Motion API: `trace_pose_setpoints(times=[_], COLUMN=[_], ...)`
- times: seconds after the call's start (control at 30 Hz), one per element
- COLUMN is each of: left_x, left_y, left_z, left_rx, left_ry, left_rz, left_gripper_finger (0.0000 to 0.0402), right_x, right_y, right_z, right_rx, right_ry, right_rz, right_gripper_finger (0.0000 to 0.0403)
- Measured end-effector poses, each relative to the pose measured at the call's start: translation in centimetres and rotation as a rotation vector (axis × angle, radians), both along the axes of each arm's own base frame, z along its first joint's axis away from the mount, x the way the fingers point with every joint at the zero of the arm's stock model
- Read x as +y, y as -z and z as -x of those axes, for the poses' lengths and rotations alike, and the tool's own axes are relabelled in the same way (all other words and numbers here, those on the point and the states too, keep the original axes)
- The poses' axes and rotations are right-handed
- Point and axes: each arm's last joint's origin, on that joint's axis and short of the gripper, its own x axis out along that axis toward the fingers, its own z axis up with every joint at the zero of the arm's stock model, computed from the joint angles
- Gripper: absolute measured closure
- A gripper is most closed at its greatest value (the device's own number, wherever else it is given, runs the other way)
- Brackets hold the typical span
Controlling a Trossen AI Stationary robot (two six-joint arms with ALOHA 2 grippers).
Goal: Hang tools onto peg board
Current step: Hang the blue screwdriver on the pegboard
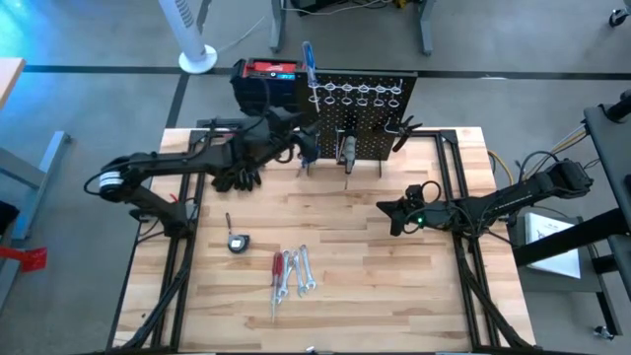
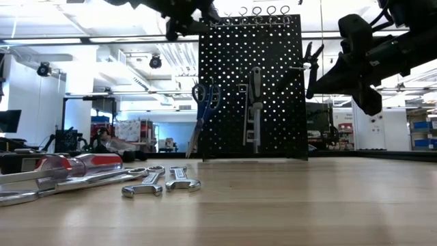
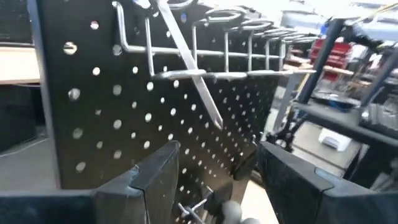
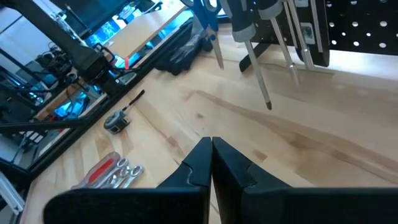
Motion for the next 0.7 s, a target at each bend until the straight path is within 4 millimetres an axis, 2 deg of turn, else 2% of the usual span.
trace_pose_setpoints(times=[0.17,0.43,0.7], left_x=[0.4,0.8,0.7], left_y=[-1.2,-1.6,-1.5], left_z=[-1.0,-0.6,-0.5], left_rx=[0.009,0.054,0.067], left_ry=[-0.033,-0.226,-0.234], left_rz=[-0.001,-0.003,-0.002], left_gripper_finger=[0.0196,0.0196,0.0196], right_x=[0.0,0.0,0.0], right_y=[0.1,0.5,0.5], right_z=[0.0,0.2,0.2], right_rx=[0.013,0.057,0.059], right_ry=[-0.001,0.000,-0.001], right_rz=[0.004,0.007,0.010], right_gripper_finger=[0.0400,0.0400,0.0400])
